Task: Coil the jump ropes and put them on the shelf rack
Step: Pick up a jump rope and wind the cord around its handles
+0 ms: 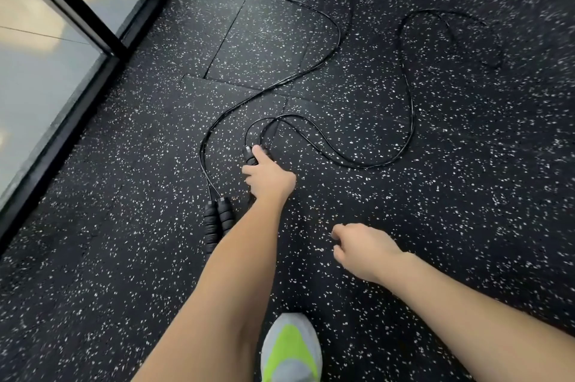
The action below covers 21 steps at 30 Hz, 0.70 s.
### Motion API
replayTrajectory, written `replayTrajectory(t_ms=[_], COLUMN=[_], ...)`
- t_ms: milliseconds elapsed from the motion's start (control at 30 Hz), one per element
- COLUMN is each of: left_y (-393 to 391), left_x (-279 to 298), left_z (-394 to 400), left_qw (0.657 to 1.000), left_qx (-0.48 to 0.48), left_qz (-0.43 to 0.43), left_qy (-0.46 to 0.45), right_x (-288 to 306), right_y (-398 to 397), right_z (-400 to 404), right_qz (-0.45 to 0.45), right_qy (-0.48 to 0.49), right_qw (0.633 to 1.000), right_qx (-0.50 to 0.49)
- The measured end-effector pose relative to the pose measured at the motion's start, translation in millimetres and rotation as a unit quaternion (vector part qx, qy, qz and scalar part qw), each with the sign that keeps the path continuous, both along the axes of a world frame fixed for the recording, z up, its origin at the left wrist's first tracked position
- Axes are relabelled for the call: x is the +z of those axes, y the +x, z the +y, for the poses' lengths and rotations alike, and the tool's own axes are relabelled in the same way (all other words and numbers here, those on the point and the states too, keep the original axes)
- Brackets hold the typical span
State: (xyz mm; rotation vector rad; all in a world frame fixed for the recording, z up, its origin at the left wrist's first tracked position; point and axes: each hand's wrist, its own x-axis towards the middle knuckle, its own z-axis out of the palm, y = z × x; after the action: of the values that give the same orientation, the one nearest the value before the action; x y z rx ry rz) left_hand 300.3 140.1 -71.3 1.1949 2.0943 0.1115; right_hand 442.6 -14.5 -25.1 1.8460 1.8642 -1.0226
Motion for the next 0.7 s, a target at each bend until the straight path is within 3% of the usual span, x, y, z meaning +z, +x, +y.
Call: replayTrajectory(t_ms=[133,267,367,467,567,700], left_y=[2,27,53,72,77,81], left_x=[39,113,181,266,342,409], left_z=[-27,-78,-120,-173,-221,-280], left_qw=[0.995,0.975,0.943,0.886,0.849,0.827], left_qx=[-0.019,-0.135,-0.224,-0.345,-0.439,-0.509], left_qz=[-0.092,-0.168,-0.237,-0.302,-0.282,-0.201], left_qy=[0.021,0.06,0.073,0.063,0.084,0.129], right_x=[26,89,149,224,291,344], right_y=[16,33,46,70,95,119], right_z=[1,-3,-16,-50,-99,-168], right_qz=[-0.018,-0.02,-0.029,-0.097,-0.142,-0.137], right_qy=[0.028,0.113,0.182,0.269,0.319,0.391], right_qw=[0.999,0.991,0.975,0.951,0.936,0.91], right_qx=[-0.011,-0.064,-0.121,-0.118,-0.055,-0.002])
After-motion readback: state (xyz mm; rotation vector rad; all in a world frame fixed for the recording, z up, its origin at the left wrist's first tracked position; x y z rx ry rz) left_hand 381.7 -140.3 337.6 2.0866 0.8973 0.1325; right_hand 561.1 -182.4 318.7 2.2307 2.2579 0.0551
